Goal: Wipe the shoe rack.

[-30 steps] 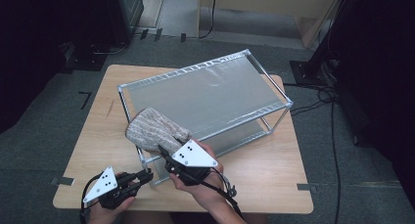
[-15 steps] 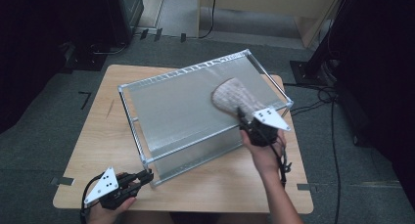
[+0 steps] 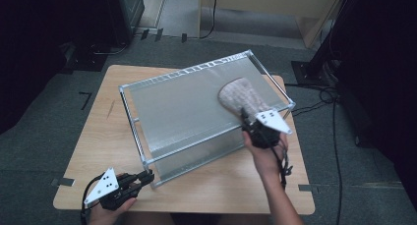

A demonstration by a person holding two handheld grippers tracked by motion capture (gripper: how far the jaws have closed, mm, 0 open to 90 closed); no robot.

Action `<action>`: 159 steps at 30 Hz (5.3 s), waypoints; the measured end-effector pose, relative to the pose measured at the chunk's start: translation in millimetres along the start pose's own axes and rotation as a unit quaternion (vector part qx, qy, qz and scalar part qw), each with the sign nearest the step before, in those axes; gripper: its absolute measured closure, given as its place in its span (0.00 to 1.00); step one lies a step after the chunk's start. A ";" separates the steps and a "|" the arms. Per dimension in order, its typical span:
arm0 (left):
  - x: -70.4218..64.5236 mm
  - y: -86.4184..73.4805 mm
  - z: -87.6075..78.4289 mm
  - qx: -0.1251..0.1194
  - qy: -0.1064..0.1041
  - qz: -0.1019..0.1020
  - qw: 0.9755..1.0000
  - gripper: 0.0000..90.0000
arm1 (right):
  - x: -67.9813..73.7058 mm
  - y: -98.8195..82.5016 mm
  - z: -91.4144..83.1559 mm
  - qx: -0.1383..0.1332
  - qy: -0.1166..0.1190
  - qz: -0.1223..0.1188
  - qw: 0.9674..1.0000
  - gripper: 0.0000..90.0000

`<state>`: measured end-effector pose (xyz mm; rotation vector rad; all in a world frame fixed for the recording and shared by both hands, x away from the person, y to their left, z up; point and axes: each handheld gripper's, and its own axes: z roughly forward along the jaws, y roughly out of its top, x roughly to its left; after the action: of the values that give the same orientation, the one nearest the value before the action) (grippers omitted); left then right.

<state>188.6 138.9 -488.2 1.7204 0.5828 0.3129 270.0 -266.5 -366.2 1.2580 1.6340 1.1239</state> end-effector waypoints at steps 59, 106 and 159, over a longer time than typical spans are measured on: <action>1.2 -0.7 -0.7 -0.001 -0.003 0.004 1.000 0.89 | -102.2 18.2 -24.7 0.029 -0.036 0.055 0.997 0.41; -1.8 0.2 2.2 0.001 -0.006 0.011 1.000 0.90 | 142.3 -44.1 -79.9 -0.094 0.203 -0.042 0.974 0.74; -3.3 0.0 3.7 0.002 -0.009 0.014 1.000 0.90 | 46.1 -47.5 -66.9 -0.072 0.123 -0.009 0.990 0.73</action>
<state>187.7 134.0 -488.7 1.7342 0.5472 0.3162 183.9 -239.8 -393.1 1.0421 1.7039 1.4036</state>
